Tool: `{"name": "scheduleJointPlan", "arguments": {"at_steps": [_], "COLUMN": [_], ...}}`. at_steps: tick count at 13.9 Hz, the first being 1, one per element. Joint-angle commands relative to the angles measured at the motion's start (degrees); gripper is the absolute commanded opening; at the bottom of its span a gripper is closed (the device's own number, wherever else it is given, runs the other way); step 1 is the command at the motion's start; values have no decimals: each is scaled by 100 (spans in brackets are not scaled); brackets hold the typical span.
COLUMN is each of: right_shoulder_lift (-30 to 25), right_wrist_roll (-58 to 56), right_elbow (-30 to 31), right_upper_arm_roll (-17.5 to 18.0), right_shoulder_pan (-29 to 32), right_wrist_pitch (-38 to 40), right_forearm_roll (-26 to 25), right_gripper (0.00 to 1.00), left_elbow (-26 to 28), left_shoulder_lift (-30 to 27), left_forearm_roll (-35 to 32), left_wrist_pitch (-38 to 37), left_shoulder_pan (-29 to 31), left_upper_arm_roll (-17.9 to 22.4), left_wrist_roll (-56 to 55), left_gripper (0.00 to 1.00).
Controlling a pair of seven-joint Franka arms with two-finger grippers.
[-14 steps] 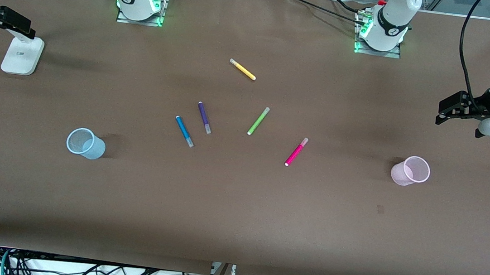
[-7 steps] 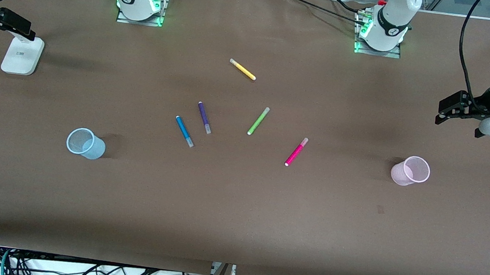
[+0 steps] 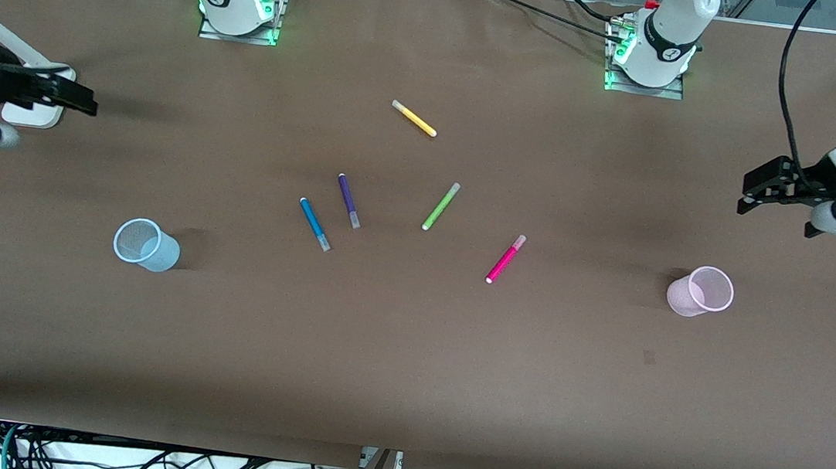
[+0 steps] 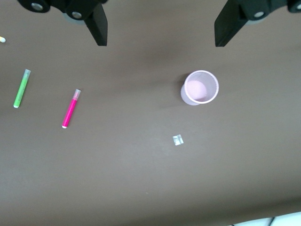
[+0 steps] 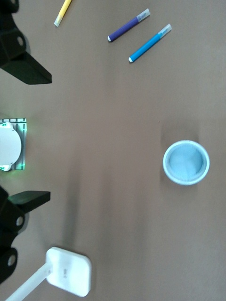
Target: Place pink and blue markers in matching cups
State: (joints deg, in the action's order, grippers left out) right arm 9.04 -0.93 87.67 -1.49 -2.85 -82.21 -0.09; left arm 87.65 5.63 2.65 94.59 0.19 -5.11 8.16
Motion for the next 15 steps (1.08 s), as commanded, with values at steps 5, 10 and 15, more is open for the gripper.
{"name": "scheduleJointPlan", "arguments": {"at_steps": [5, 10, 15], "right_shoulder_lift": [922, 1661, 2399], "right_wrist_roll": [66, 75, 75], "right_elbow": [-119, -101, -66], "right_upper_arm_roll": [-1, -1, -1], "right_shoulder_pan": [-637, -1375, -2017], "right_wrist_pitch": [-760, -1569, -2307], "right_forearm_roll": [158, 245, 352], "right_gripper": [100, 100, 100], "left_elbow": [602, 2123, 2467], "left_shoulder_lift": [1202, 1300, 1888], "left_forearm_roll": [183, -71, -1064], "left_wrist_pitch": [1813, 3722, 4287], "left_shoulder_pan": [-317, -993, -1354], "left_upper_arm_roll": [-841, -842, -842], "left_wrist_roll": [-603, -1158, -1781], "left_gripper": [100, 100, 100]}}
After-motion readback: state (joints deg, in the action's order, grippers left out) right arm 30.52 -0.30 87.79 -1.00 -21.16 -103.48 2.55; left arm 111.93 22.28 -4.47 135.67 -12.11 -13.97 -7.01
